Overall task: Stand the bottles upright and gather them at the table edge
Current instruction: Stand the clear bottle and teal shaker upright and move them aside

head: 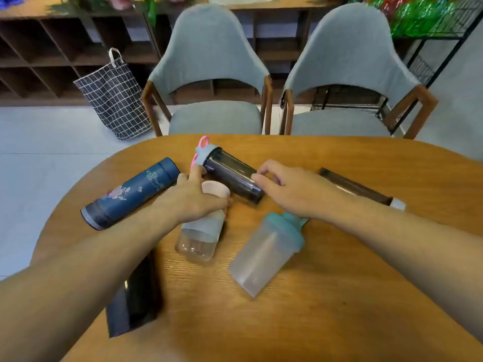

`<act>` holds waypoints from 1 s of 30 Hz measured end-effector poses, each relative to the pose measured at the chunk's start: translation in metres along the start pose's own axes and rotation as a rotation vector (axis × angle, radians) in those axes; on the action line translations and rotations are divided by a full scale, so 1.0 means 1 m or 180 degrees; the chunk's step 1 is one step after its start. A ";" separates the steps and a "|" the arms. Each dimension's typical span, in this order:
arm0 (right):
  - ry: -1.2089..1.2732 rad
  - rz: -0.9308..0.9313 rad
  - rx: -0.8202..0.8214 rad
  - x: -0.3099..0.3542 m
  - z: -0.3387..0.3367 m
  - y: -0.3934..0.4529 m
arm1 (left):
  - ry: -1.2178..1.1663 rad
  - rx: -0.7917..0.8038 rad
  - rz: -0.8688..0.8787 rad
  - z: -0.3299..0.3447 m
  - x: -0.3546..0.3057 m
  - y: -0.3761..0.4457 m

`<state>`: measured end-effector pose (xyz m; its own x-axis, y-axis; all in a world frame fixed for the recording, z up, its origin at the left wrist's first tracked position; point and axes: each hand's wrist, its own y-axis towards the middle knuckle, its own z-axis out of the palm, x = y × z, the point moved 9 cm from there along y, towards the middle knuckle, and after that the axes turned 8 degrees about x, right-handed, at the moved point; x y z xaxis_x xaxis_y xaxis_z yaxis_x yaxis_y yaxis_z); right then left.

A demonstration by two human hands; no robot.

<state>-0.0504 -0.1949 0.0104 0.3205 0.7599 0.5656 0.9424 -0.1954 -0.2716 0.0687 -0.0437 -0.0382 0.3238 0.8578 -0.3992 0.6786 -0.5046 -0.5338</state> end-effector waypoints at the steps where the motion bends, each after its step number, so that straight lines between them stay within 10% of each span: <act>1: -0.0078 -0.0027 -0.0051 -0.003 0.007 0.001 | 0.0103 -0.0011 -0.0036 0.006 0.003 0.005; 9: -0.0930 -0.0215 -0.0386 -0.022 0.034 0.009 | 0.0792 -0.0100 -0.0260 0.037 0.025 0.025; 18: -0.1171 0.0021 -0.0786 -0.017 0.041 -0.036 | -0.0380 -0.0570 0.0074 0.041 0.035 -0.015; 30: -0.1554 0.2069 -0.0014 -0.034 0.065 -0.079 | -0.0466 -0.0970 0.0715 0.039 0.023 -0.082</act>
<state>-0.1416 -0.1649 -0.0375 0.7268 0.6783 -0.1078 0.5830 -0.6923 -0.4251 -0.0049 0.0136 -0.0328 0.4040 0.6953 -0.5945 0.7730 -0.6070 -0.1845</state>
